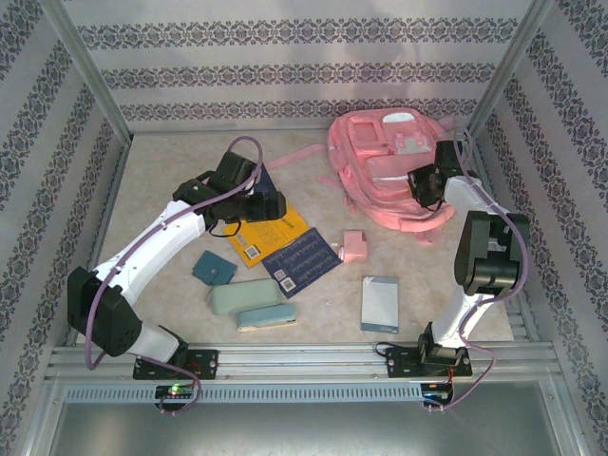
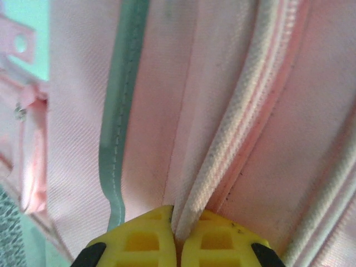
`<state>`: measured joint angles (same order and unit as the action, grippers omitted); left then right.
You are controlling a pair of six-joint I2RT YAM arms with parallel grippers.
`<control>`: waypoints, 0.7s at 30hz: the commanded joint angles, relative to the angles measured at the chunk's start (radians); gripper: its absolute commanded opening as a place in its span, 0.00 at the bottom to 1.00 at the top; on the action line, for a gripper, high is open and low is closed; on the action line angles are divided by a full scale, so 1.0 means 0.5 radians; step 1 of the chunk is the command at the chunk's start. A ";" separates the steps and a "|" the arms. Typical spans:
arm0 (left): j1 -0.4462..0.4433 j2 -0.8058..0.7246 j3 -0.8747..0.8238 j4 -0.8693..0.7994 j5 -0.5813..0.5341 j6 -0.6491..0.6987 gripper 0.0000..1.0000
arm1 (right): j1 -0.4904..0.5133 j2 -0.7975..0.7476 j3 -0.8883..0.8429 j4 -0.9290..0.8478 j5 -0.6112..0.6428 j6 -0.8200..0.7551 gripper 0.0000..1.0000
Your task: Pack the student bag
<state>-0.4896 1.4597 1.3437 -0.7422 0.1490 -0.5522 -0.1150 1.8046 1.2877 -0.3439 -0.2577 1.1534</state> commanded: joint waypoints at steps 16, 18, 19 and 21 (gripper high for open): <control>-0.001 -0.022 0.251 -0.291 -0.658 0.030 0.93 | 0.322 0.330 1.286 0.137 -0.834 -0.200 0.00; -0.001 -0.025 0.271 -0.303 -0.718 0.053 0.93 | 0.368 0.419 1.455 0.091 -0.916 -0.219 0.00; 0.000 -0.028 0.278 -0.310 -0.749 0.066 0.93 | 0.395 0.463 1.559 0.063 -0.953 -0.233 0.00; 0.002 -0.035 0.291 -0.320 -0.805 0.084 0.93 | 0.449 0.539 1.743 -0.006 -0.995 -0.272 0.00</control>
<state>-0.4896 1.4597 1.4502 -0.8558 -0.1757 -0.5446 0.0380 2.0377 2.0270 -0.4747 -0.5480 1.0958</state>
